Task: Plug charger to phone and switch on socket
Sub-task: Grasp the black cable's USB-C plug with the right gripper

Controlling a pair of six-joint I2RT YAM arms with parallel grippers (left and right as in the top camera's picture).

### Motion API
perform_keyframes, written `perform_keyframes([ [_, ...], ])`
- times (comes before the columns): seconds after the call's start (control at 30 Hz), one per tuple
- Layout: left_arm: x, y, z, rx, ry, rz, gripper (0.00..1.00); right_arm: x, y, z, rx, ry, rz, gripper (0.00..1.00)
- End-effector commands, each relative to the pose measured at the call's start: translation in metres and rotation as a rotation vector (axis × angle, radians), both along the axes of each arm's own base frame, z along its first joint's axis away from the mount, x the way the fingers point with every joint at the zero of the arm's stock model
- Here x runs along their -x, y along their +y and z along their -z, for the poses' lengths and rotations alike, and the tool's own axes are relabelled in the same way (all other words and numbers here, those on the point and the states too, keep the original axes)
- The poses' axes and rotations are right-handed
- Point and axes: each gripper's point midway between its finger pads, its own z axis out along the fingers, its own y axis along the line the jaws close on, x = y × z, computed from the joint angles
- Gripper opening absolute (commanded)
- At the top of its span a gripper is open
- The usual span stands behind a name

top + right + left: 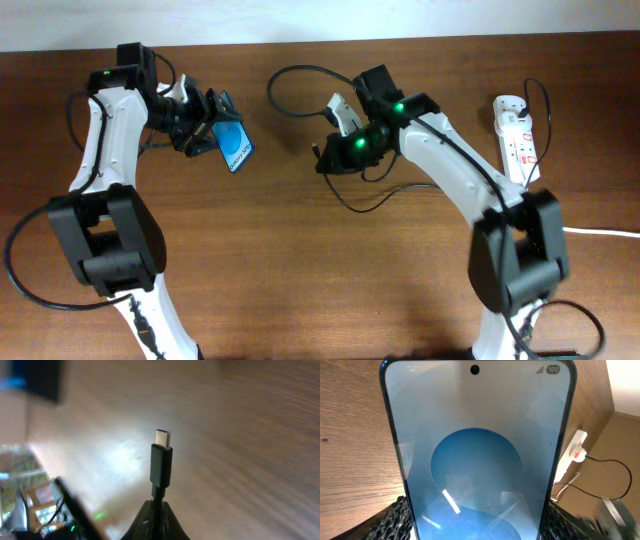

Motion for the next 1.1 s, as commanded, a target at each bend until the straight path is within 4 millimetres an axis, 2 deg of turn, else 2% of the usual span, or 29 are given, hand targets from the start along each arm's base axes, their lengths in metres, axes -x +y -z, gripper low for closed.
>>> perform_keyframes([
  [0.0,-0.003,-0.018,-0.013,0.038,-0.05,0.054,0.0,0.026,0.028,-0.014,-0.033,-0.056,-0.141,0.04],
  [0.07,-0.003,-0.02,-0.013,0.038,-0.05,0.059,0.0,0.037,0.046,-0.008,0.021,-0.09,-0.175,0.04],
  [0.23,-0.002,-0.023,-0.011,0.026,-0.047,0.066,0.0,0.048,0.06,0.0,0.094,-0.108,-0.175,0.04],
  [0.43,0.0,-0.036,-0.003,-0.044,-0.017,0.07,0.0,0.048,0.065,0.006,0.212,-0.191,-0.165,0.04],
  [0.6,0.0,-0.036,-0.003,-0.042,-0.007,0.057,0.0,0.043,0.062,0.005,0.212,-0.187,-0.138,0.04],
  [0.7,0.0,-0.027,0.005,-0.111,0.002,0.044,0.0,0.037,0.055,0.005,0.217,-0.172,-0.105,0.04],
  [0.77,0.002,-0.035,0.008,-0.112,0.019,0.047,0.0,0.028,0.047,0.005,0.213,-0.153,-0.055,0.04],
  [0.83,0.0,-0.038,0.007,-0.106,0.026,0.027,0.0,0.007,0.021,0.011,0.275,-0.104,0.119,0.04],
  [0.9,0.0,-0.038,0.007,-0.104,0.029,0.018,0.0,-0.006,0.002,0.018,0.292,-0.07,0.191,0.04],
  [0.93,0.0,-0.037,0.007,-0.104,0.029,0.016,0.0,-0.011,-0.01,0.024,0.302,-0.047,0.214,0.16],
  [1.0,-0.001,-0.038,0.007,-0.096,0.034,0.009,0.0,-0.014,-0.018,0.025,0.308,-0.036,0.232,0.56],
  [1.03,-0.001,-0.039,0.006,-0.084,0.043,-0.004,0.0,-0.016,-0.019,0.024,0.302,-0.021,0.262,0.7],
  [1.07,-0.001,-0.039,0.006,-0.079,0.059,-0.024,0.0,-0.017,-0.016,0.022,0.278,-0.013,0.269,0.75],
])
